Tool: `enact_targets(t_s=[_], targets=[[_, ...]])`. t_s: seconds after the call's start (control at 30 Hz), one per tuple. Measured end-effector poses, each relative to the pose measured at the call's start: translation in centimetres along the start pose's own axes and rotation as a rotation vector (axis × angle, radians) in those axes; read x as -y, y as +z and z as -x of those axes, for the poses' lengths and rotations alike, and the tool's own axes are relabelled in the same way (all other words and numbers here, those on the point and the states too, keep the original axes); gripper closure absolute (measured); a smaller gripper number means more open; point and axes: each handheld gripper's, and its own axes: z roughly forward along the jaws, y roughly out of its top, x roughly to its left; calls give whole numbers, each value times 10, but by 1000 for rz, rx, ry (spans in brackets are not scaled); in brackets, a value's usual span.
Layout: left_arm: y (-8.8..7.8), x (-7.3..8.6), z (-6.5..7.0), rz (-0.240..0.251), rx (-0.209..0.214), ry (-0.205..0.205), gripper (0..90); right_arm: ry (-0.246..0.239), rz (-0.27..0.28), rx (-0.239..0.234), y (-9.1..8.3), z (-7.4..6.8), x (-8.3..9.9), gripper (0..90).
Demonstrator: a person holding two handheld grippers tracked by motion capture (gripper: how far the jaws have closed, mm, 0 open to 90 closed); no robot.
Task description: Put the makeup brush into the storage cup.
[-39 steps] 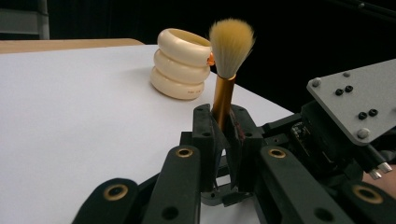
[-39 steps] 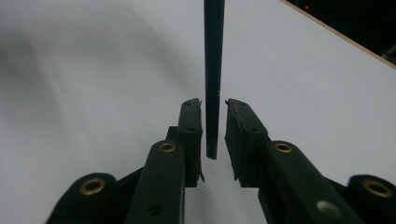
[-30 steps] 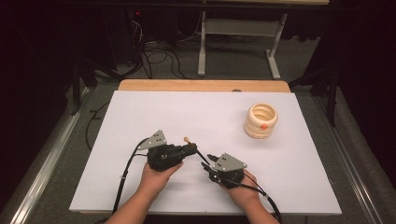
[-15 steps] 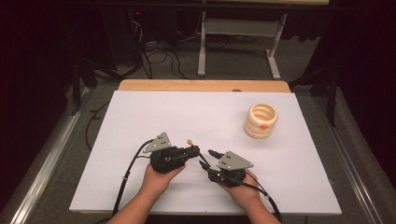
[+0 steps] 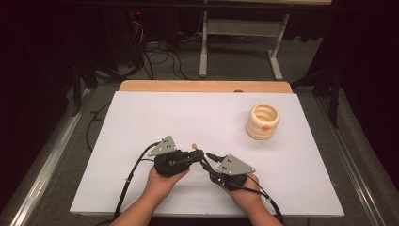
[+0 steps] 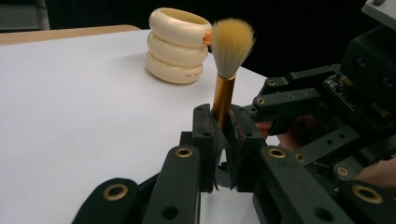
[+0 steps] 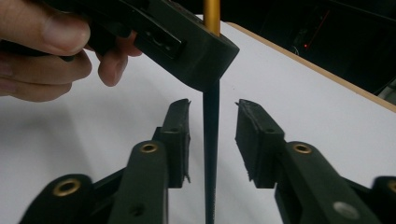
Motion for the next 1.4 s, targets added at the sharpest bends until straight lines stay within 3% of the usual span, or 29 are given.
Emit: enact_targets(t_s=[0.83, 1.17, 1.4], targets=[[3, 1, 2, 0, 5, -1, 828, -29, 0, 17, 0, -2, -1, 842], [2, 1, 2, 0, 1, -1, 818, -34, 1, 21, 0, -3, -1, 851], [-3, -4, 0, 27, -10, -9, 607, -14, 3, 36, -2, 0, -1, 852]])
